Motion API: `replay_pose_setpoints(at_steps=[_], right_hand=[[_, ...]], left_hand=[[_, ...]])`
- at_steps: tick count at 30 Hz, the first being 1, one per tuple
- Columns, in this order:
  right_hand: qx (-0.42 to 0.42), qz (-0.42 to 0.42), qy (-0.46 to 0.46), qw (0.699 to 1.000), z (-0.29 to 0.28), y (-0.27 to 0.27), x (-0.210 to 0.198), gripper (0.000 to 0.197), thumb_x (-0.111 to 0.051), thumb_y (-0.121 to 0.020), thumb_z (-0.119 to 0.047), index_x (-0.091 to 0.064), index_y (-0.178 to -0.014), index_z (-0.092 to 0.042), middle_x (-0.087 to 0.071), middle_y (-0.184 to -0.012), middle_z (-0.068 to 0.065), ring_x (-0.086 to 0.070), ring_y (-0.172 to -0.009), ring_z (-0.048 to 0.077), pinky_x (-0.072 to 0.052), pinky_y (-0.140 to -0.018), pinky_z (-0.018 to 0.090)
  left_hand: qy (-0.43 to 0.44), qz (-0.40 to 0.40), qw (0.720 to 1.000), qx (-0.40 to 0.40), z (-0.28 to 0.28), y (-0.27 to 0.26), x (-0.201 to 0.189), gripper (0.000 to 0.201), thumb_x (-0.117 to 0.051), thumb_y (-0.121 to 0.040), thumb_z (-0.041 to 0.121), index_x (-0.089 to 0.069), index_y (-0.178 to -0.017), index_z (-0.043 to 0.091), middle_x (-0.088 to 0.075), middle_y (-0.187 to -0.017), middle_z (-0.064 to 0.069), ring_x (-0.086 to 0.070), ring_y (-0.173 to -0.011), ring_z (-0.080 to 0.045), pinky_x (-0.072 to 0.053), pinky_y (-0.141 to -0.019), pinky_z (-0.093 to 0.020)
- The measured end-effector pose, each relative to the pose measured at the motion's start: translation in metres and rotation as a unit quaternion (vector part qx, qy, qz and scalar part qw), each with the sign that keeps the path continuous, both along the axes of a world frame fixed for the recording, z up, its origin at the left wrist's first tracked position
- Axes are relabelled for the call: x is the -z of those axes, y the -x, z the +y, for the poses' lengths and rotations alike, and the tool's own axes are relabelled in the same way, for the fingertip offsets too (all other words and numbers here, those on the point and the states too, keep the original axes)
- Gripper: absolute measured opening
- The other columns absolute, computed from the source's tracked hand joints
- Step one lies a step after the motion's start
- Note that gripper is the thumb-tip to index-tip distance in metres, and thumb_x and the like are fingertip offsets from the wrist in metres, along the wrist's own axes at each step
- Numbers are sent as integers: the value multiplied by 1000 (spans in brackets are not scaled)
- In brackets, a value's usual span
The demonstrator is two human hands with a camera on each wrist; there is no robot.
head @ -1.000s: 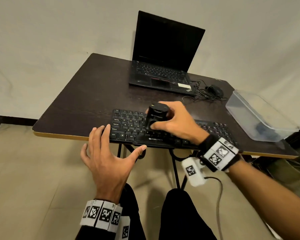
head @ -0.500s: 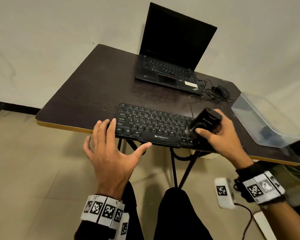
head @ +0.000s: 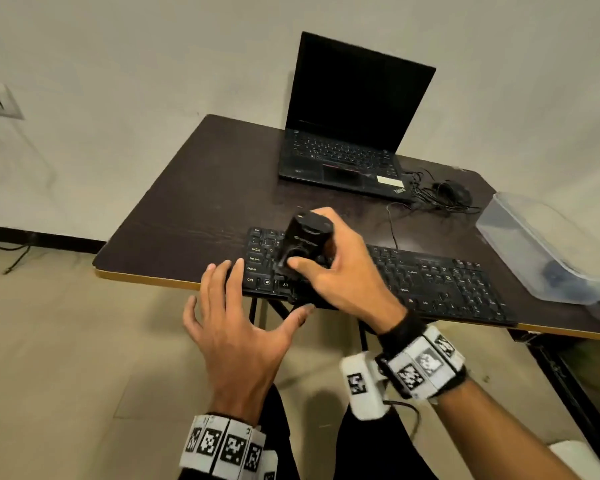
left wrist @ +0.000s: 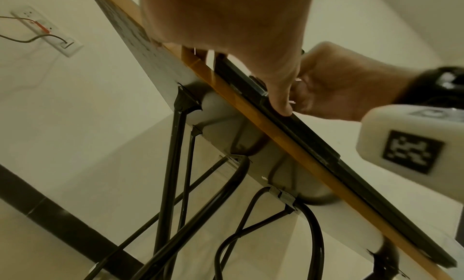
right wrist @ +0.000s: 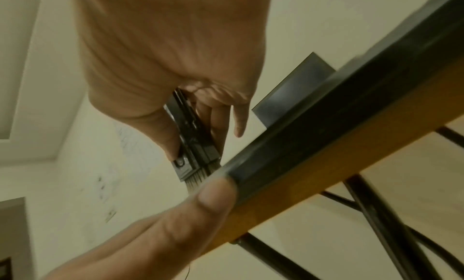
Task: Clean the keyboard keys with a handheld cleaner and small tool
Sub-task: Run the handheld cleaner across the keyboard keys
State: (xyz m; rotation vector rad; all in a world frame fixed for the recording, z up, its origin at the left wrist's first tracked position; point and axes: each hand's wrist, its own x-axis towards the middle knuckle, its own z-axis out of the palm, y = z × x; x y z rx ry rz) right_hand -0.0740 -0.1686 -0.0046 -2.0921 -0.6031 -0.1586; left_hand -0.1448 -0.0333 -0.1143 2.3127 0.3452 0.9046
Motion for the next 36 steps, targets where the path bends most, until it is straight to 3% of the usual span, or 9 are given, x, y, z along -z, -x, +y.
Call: replay_pose_setpoints(at_steps=[4, 10, 15, 17, 21, 23, 27, 33, 36], right_hand=[[-21, -15, 38, 999, 30, -4, 2, 40, -76, -91, -20, -54, -123, -27, -77, -94, -5, -74, -87, 19, -60, -83, 47], [38, -15, 70, 997, -31, -4, -1, 32, -78, -91, -13, -64, -115, -29, -78, -98, -11, -75, -94, 10, -61, -87, 43], [98, -10, 34, 995, -87, 5, -5, 37, -86, -85, -5, -72, -108, -30, -78, -98, -20, -76, -92, 2, -56, -82, 17], [130, 4, 32, 991, -113, 13, -6, 35, -88, -83, -3, -75, -105, -27, -80, -95, -15, -77, -89, 5, -58, -79, 18], [194, 37, 37, 980, -160, 27, -15, 36, -89, -81, -5, -79, -103, -32, -83, -88, -7, -81, -82, 14, -64, -74, 35], [188, 51, 33, 980, -164, 28, -19, 36, -88, -81, -2, -79, -102, -30, -83, -88, -6, -81, -81, 14, -64, -74, 32], [118, 23, 32, 992, -123, 20, -17, 33, -90, -77, 1, -80, -99, -22, -82, -91, -7, -78, -85, 9, -62, -77, 24], [8, -2, 23, 1000, 3, -2, -6, 21, -86, -75, -18, -73, -91, -21, -77, -82, -7, -75, -79, 11, -62, -76, 37], [-36, 16, 54, 998, 34, -5, -9, 19, -86, -76, -24, -71, -88, -23, -77, -80, -6, -74, -77, 12, -61, -77, 41]], left_hand=[[-8, 7, 1000, 5, 2, 0, 1, 106, -63, -72, 84, -55, -147, 9, -52, -155, -7, -40, -151, -27, -33, -112, -63], [-4, -1, 1000, -9, 0, -2, -1, 110, -66, -69, 91, -58, -144, 11, -55, -153, -4, -42, -151, -24, -32, -115, -59], [8, -3, 1000, -6, -2, 0, -2, 111, -61, -70, 94, -57, -145, 12, -54, -153, -3, -40, -152, -23, -30, -117, -59], [7, 1, 1000, -4, -2, 1, -2, 111, -61, -70, 94, -57, -145, 13, -54, -153, -3, -39, -152, -23, -29, -117, -59], [13, 4, 1000, -5, -2, 0, -1, 111, -65, -69, 92, -55, -146, 13, -52, -155, -2, -37, -153, -22, -27, -120, -58], [14, 2, 1000, -6, -2, 0, 0, 111, -66, -68, 91, -55, -146, 13, -52, -154, -2, -37, -154, -22, -27, -120, -58], [15, -4, 1000, -7, -2, 1, -1, 110, -66, -69, 91, -55, -146, 12, -53, -154, -4, -37, -154, -22, -28, -120, -56], [0, 0, 1000, 1, -1, -1, 2, 109, -62, -72, 89, -55, -146, 9, -52, -155, -7, -38, -153, -25, -31, -116, -59], [5, 4, 1000, 4, 1, -1, 2, 108, -60, -72, 90, -55, -144, 9, -52, -155, -7, -38, -153, -25, -31, -115, -61]])
